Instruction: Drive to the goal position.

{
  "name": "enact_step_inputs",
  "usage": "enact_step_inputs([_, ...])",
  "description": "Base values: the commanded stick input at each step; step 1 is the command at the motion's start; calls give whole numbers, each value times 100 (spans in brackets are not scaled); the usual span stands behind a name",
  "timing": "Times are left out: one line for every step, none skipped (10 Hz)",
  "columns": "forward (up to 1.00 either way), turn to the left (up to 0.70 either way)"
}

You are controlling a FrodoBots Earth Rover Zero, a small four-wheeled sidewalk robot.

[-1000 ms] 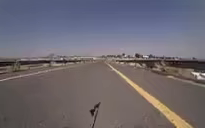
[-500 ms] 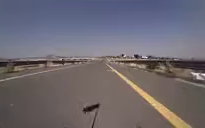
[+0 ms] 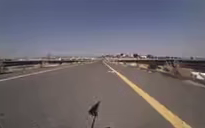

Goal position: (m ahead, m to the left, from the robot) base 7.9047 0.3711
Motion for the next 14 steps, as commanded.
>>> enact_step_inputs([100,-1])
enact_step_inputs([100,-1])
enact_step_inputs([100,-1])
enact_step_inputs([100,-1])
enact_step_inputs([100,-1])
enact_step_inputs([100,-1])
enact_step_inputs([100,-1])
enact_step_inputs([100,-1])
enact_step_inputs([100,-1])
enact_step_inputs([100,-1])
enact_step_inputs([100,-1])
enact_step_inputs([100,-1])
enact_step_inputs([100,-1])
enact_step_inputs([100,-1])
